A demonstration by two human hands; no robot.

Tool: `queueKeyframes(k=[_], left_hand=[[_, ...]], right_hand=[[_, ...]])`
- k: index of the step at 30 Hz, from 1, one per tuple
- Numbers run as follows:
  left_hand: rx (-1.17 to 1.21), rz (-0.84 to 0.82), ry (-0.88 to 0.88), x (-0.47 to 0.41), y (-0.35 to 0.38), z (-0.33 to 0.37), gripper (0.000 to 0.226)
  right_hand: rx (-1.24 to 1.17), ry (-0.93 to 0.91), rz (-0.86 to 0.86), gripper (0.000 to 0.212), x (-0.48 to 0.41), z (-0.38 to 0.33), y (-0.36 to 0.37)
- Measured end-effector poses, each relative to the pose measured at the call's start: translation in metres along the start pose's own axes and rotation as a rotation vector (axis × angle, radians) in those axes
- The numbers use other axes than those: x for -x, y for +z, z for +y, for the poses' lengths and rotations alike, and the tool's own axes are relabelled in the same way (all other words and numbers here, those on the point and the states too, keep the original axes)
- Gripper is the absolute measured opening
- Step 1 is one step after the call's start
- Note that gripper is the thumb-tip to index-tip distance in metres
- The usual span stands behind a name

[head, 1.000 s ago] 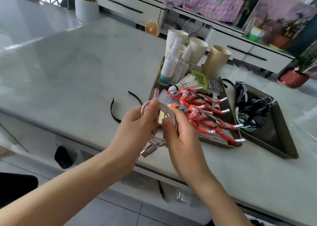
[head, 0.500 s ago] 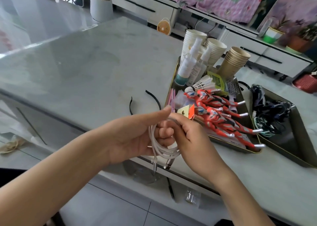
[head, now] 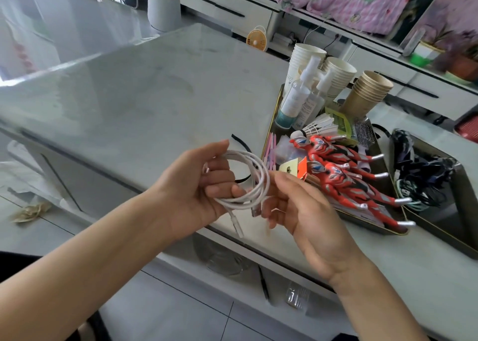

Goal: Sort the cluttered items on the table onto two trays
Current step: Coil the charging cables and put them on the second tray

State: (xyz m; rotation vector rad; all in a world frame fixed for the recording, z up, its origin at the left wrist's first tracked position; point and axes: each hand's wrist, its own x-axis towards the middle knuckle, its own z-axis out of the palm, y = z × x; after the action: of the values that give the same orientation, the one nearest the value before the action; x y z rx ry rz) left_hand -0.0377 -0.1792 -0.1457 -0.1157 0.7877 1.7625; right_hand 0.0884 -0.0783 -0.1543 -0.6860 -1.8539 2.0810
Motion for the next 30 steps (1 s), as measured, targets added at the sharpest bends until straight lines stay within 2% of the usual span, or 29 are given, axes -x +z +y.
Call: queueKeyframes(k=[3,5,8,9,12,15,20,23,26,30], left_hand=[[0.091,-0.012,0.061,-0.004,0.001,0.0,0.052],[0.149,-0.016,0.112,-0.005,0.002,0.001,0.051],[0.211,-0.029,0.185,-0.006,0.003,0.003,0.048],[0.224,-0.038,0.205,-0.006,0.002,0.003,0.048],[0.242,-0.049,0.261,-0.008,0.002,0.003,0.051],[0.232,-0.048,0.298,-0.009,0.004,0.0,0.052],[0.123,-0.026,0.371,-0.017,0.008,-0.011,0.047],[-0.042,-0.013,0.411,-0.017,0.007,-0.02,0.045],[-0.102,-0.053,0.383,-0.014,0.008,-0.029,0.045],[-0.089,-0.097,0.353,-0.011,0.009,-0.03,0.046]], right_hand=[[-0.009,0.062,0.002,0.022,0.006,0.005,0.006],[-0.04,0.12,-0.059,0.021,0.01,0.006,0.009],[-0.122,0.148,-0.086,0.047,0.015,0.006,0.015],[-0.139,0.135,-0.061,0.049,0.017,0.006,0.018],[-0.198,0.067,0.013,0.032,0.021,0.005,0.024],[-0.183,-0.089,0.073,0.02,0.021,0.009,0.029],[0.267,-0.556,0.18,0.011,0.02,0.017,0.03],[0.462,-0.743,0.222,0.01,0.018,0.018,0.026],[0.451,-0.72,0.339,0.015,0.013,0.015,0.02],[0.401,-0.528,0.481,0.025,0.012,0.019,0.019]])
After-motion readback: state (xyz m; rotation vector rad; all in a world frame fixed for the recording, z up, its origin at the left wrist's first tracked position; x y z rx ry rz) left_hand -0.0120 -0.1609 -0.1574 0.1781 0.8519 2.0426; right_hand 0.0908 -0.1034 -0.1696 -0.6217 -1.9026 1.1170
